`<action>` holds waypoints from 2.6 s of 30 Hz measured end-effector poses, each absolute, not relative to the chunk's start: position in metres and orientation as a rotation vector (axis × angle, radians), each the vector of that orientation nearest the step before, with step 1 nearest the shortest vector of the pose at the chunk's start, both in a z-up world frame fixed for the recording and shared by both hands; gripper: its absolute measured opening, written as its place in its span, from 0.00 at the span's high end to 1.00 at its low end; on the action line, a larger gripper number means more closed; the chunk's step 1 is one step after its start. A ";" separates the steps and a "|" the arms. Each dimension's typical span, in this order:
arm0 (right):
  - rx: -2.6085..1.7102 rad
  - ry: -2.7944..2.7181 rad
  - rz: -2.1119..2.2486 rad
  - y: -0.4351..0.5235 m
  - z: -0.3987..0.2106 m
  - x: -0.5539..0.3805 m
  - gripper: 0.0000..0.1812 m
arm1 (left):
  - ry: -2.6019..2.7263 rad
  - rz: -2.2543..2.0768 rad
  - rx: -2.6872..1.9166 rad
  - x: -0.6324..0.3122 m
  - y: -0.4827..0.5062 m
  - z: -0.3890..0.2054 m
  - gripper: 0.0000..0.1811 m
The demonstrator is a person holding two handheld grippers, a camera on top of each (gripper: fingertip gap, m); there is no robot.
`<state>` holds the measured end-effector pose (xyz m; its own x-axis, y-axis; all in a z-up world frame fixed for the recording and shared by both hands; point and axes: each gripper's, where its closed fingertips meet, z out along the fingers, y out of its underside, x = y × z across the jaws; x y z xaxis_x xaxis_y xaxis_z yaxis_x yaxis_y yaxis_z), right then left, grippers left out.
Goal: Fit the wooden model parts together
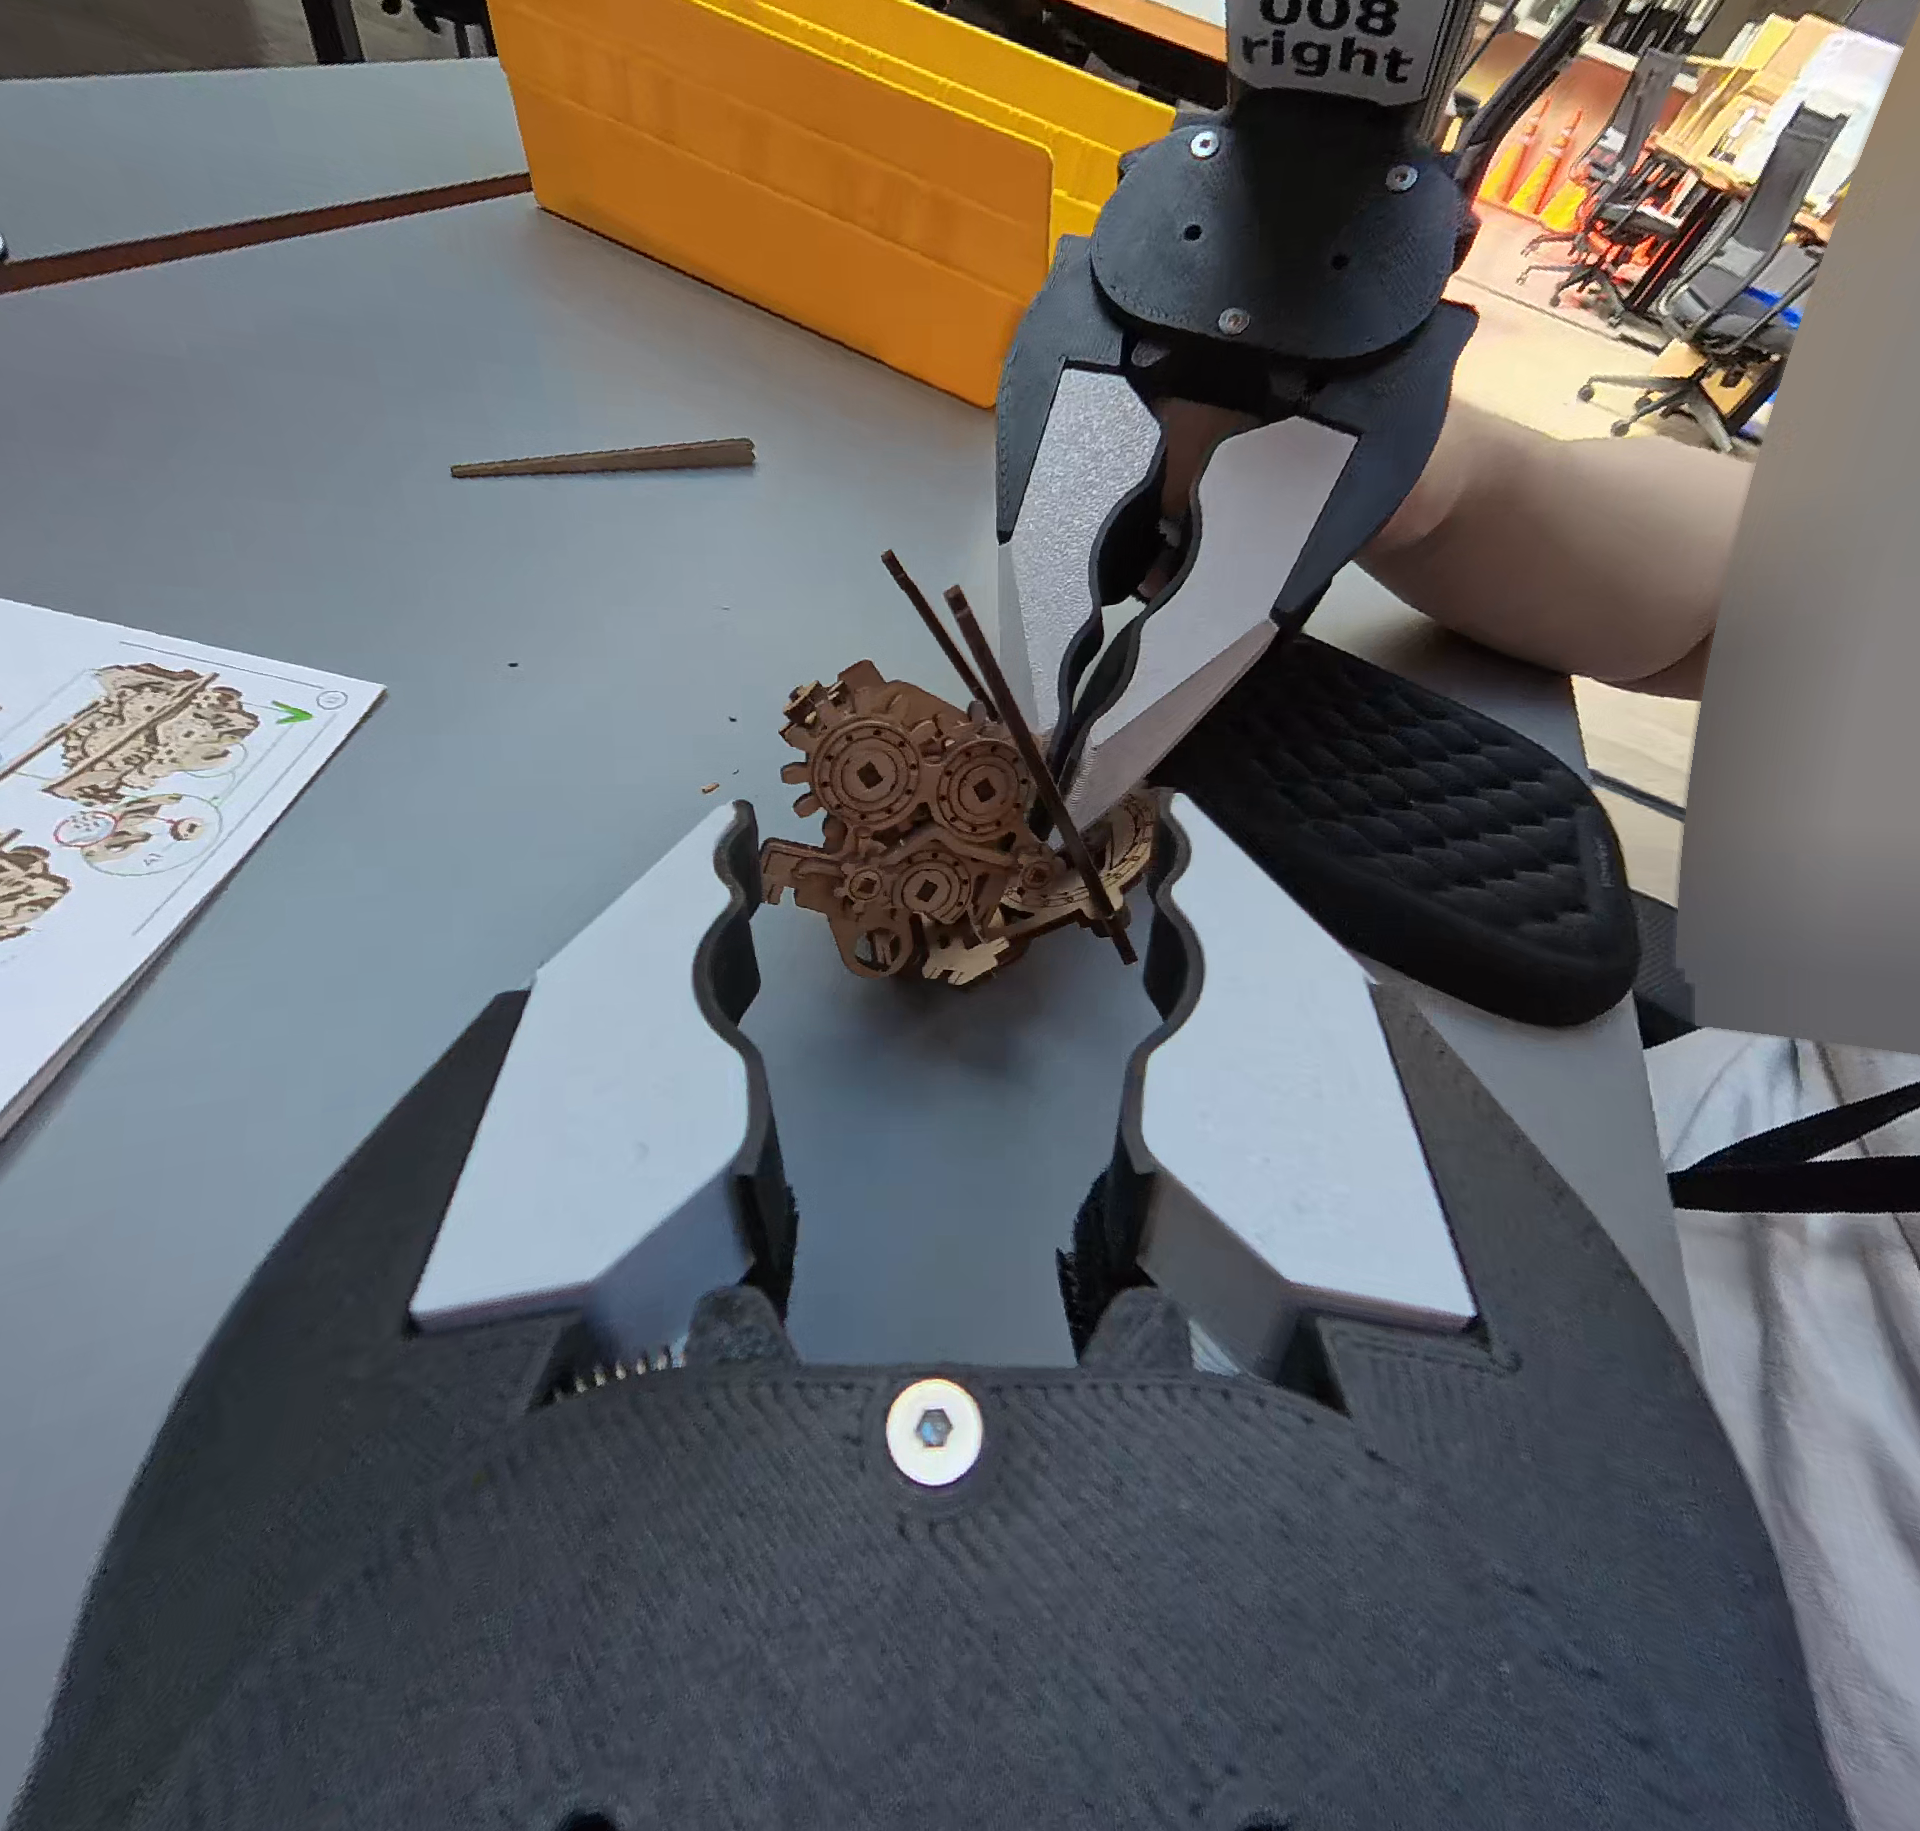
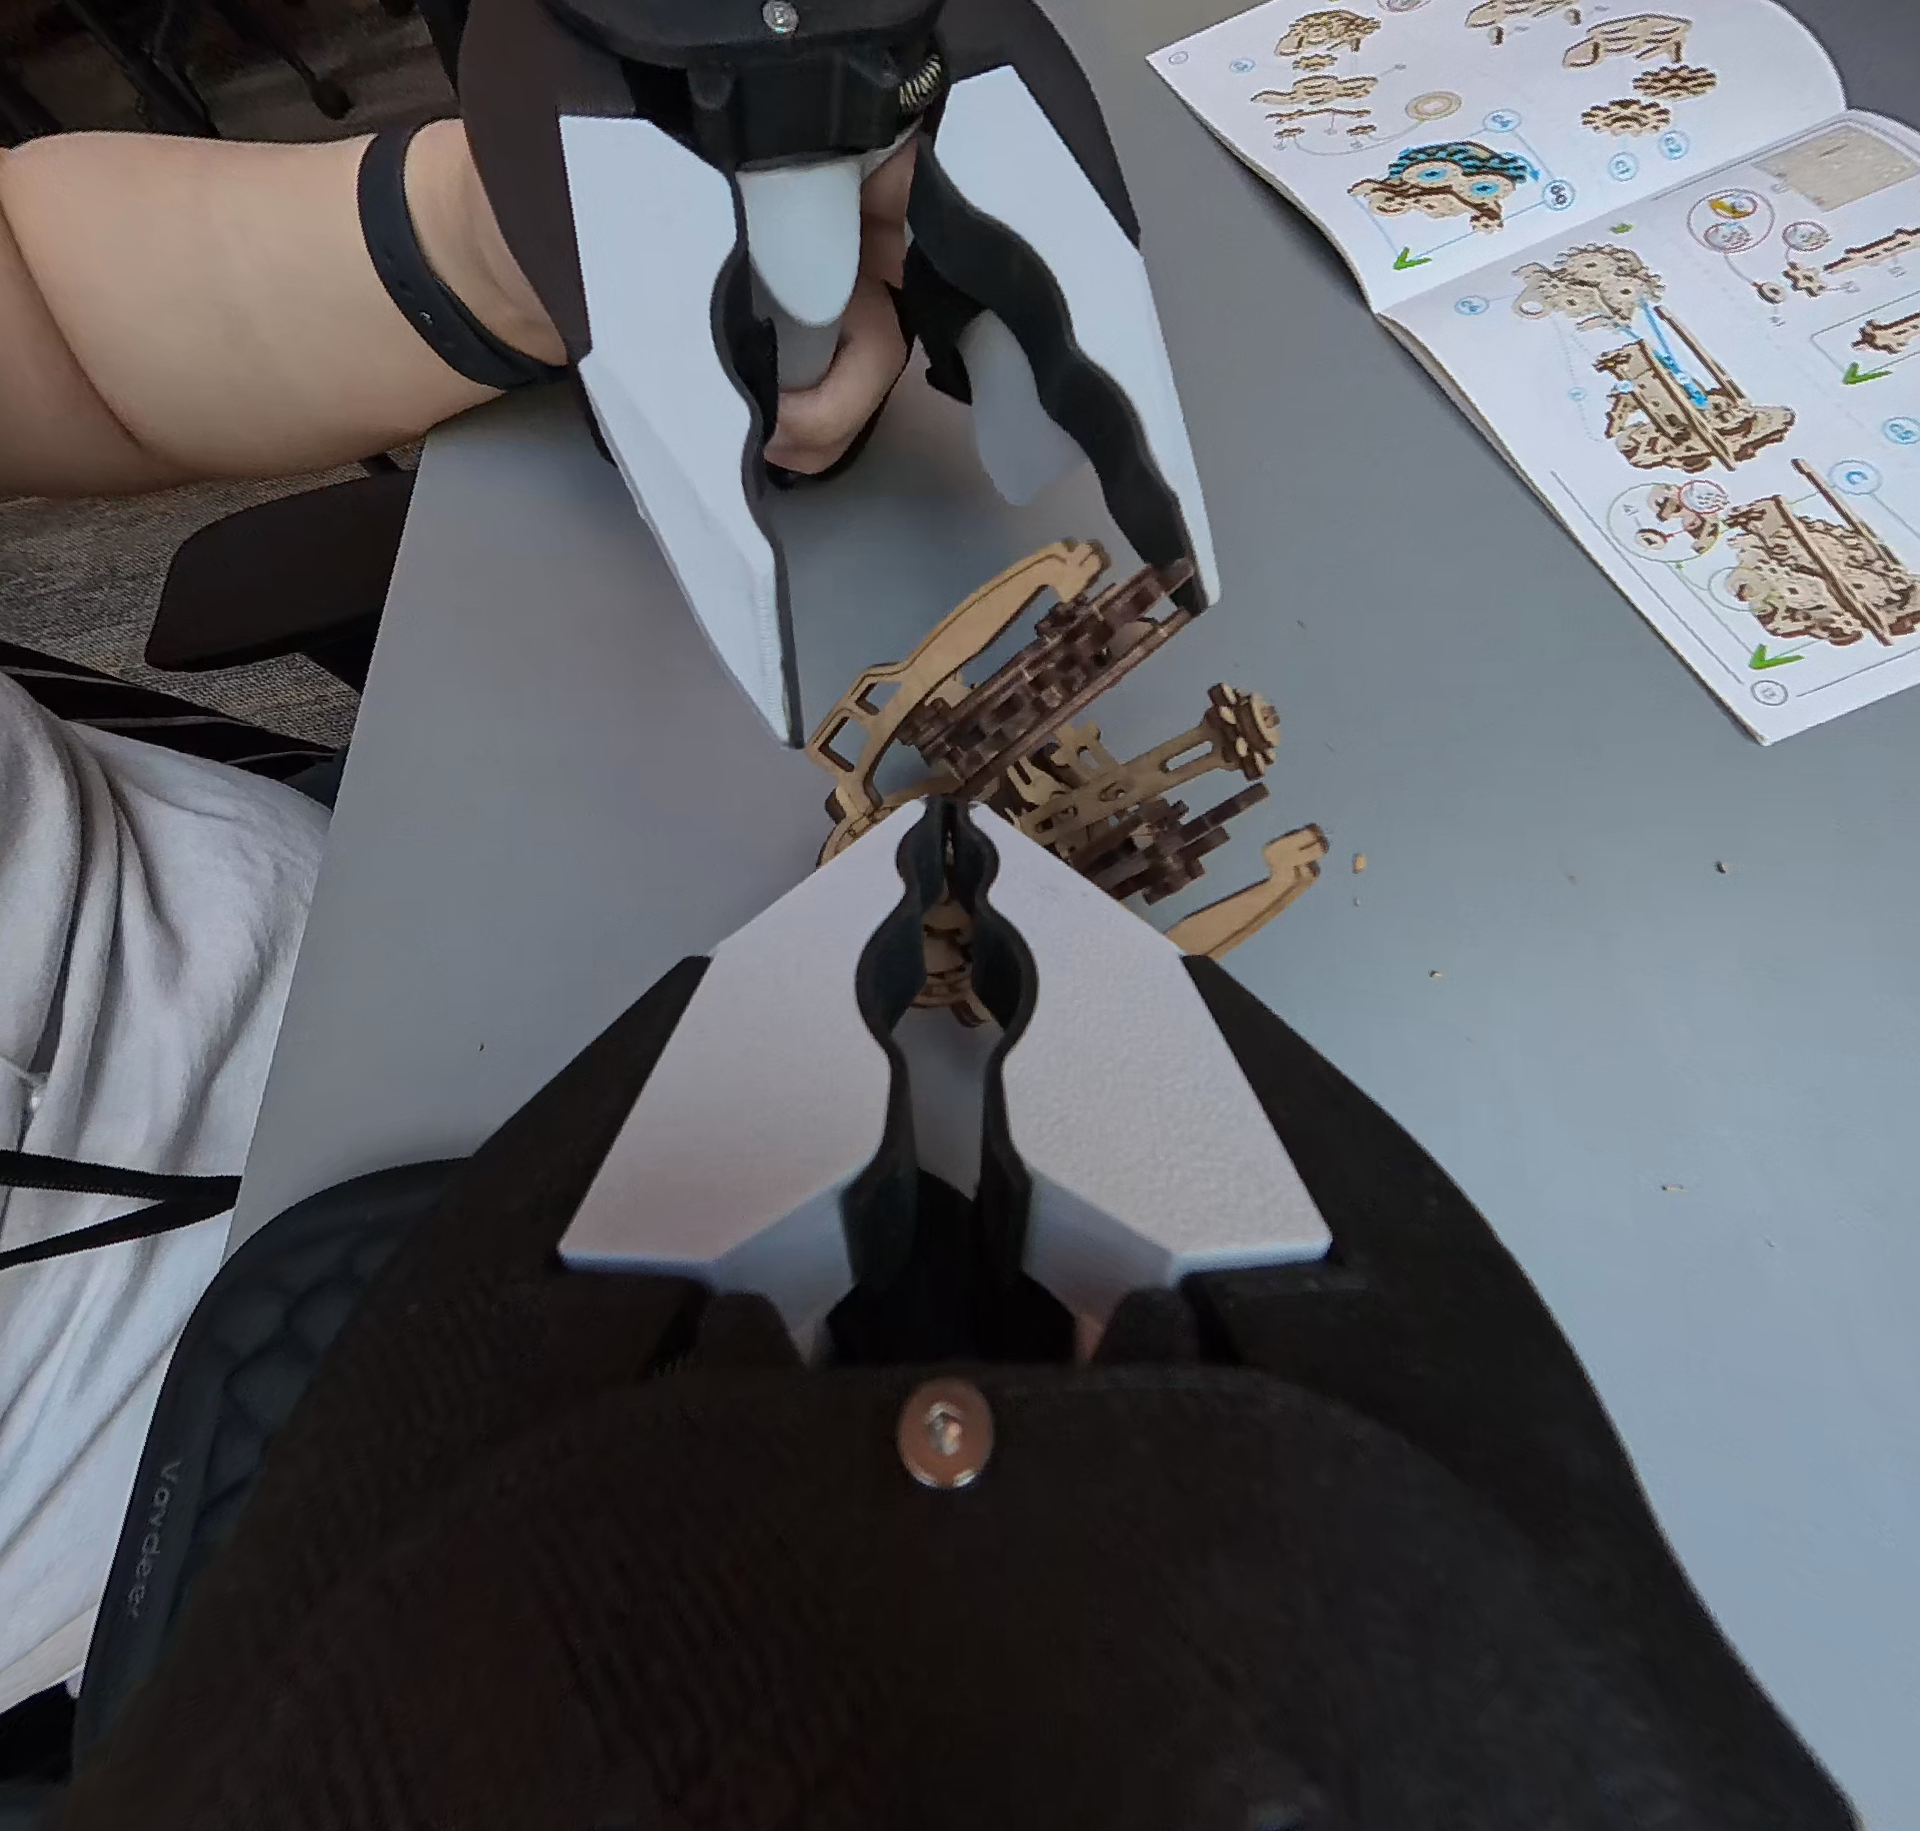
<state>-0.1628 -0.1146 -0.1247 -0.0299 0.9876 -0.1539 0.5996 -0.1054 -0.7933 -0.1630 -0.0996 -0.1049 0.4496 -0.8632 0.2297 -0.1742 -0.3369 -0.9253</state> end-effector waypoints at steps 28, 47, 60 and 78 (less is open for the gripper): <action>-1.723 -1.529 1.261 -0.118 -0.088 -0.167 0.88 | 1.062 -0.618 -1.681 -0.162 -0.106 -0.112 0.69; -1.969 -1.433 1.303 -0.123 -0.105 -0.167 0.93 | 1.031 -0.659 -1.739 -0.174 -0.110 -0.115 0.57; -1.918 -1.533 1.244 -0.138 -0.107 -0.167 0.95 | 1.042 -0.655 -1.887 -0.184 -0.134 -0.135 0.58; -1.765 -1.695 1.121 -0.157 -0.116 -0.163 0.96 | 1.257 -0.404 -1.559 -0.179 -0.152 -0.112 0.81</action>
<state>-0.1631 -0.1571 -0.1156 -0.0830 0.9660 -0.2450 0.6035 -0.1469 -0.7837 -0.1792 -0.1516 -0.1125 0.3924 -0.8593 -0.3279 -0.5069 0.0955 -0.8567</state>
